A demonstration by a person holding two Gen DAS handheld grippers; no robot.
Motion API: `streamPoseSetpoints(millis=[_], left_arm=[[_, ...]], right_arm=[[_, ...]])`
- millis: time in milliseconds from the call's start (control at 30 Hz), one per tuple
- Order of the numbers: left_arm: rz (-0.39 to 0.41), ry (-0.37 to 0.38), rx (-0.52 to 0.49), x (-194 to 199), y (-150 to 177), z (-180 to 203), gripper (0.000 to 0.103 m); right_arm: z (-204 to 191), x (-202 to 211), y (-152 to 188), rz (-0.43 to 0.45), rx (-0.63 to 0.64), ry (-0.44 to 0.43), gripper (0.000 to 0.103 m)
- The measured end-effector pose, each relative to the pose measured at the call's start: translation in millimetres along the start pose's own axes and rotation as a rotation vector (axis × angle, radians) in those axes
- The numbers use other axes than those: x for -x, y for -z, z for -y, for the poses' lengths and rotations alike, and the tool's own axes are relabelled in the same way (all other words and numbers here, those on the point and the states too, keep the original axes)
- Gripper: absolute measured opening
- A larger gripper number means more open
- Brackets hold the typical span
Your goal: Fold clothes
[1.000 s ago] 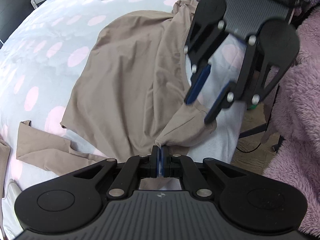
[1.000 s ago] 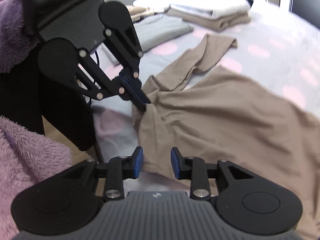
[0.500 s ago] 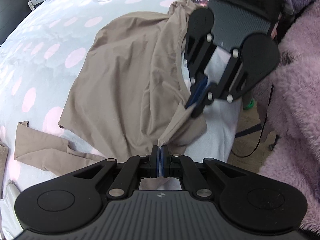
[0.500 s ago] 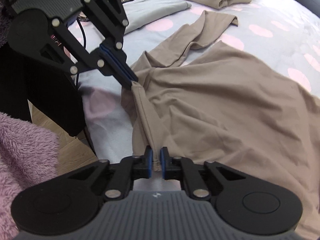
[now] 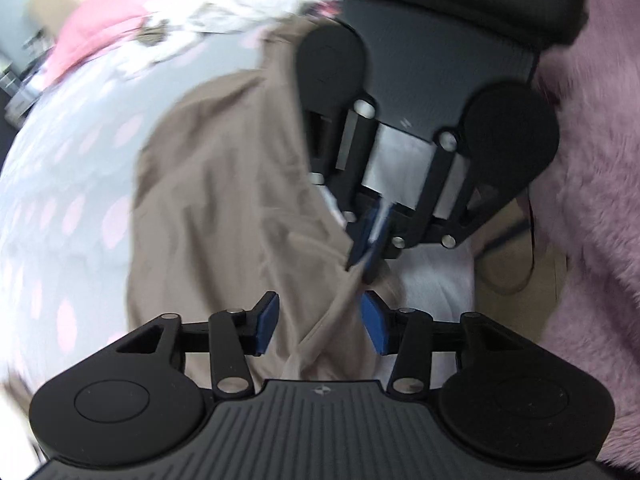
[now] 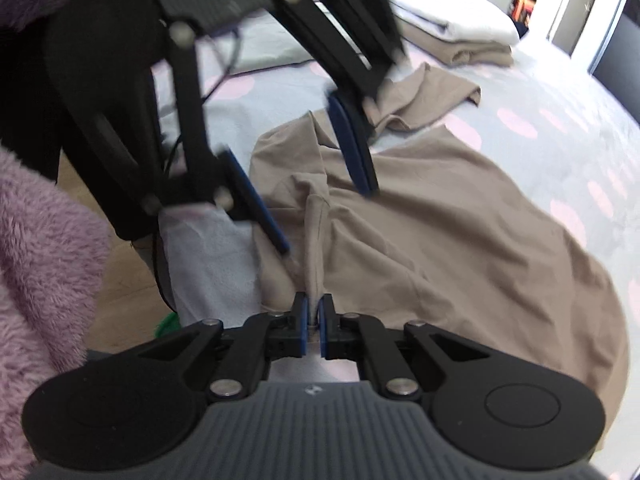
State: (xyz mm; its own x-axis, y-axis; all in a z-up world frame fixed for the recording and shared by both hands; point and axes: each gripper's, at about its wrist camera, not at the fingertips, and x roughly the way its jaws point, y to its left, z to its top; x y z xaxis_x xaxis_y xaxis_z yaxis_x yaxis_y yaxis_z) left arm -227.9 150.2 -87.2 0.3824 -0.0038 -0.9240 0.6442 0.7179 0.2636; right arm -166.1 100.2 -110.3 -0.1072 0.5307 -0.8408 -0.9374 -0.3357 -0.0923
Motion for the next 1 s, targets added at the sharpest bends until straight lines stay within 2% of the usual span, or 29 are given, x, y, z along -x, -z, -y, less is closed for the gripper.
streamPoseSetpoints(millis=[67, 100, 133, 300, 367, 500, 567, 600, 700, 800, 833, 933, 1000], left_arm=[[-0.035, 0.004, -0.081, -11, -6, 7, 0.036], [-0.051, 0.0, -0.111, -16, -7, 9, 0.027], [-0.064, -0.004, -0.125, -20, -9, 10, 0.024], [-0.086, 0.017, -0.131, -26, -12, 13, 0.012], [-0.088, 0.0, -0.109, -27, -12, 14, 0.007], [-0.096, -0.024, 0.034, -26, -4, 6, 0.004], [-0.105, -0.04, 0.096, -25, 3, 2, 0.003], [-0.109, -0.048, 0.127, -24, 7, 0, 0.003], [-0.105, -0.063, 0.223, -22, 17, -7, 0.003], [-0.096, -0.107, 0.29, -20, 22, -10, 0.003], [-0.096, -0.126, 0.295, -20, 21, -7, 0.003], [-0.102, -0.179, 0.287, -22, 17, 0, 0.002], [-0.096, -0.201, 0.293, -23, 15, 3, 0.002]], right_arm=[[-4, 1, 1, 0.004, 0.032, 0.012, 0.006], [-6, 1, 1, 0.006, 0.047, 0.018, 0.006], [-9, 2, 2, 0.008, 0.063, 0.023, 0.006], [-12, 4, 3, 0.021, 0.095, 0.043, 0.006], [-10, 6, 4, 0.025, 0.09, 0.045, 0.006], [-6, 13, 10, 0.034, 0.088, 0.066, 0.009], [-5, 20, 16, 0.048, 0.096, 0.086, 0.013], [-5, 24, 21, 0.052, 0.105, 0.109, 0.016], [-4, 33, 37, 0.059, 0.148, 0.199, 0.016], [-4, 37, 57, 0.042, 0.211, 0.321, 0.017], [-3, 38, 63, 0.036, 0.222, 0.358, 0.022], [-2, 42, 80, 0.017, 0.243, 0.446, 0.024], [1, 44, 95, -0.008, 0.299, 0.505, 0.025]])
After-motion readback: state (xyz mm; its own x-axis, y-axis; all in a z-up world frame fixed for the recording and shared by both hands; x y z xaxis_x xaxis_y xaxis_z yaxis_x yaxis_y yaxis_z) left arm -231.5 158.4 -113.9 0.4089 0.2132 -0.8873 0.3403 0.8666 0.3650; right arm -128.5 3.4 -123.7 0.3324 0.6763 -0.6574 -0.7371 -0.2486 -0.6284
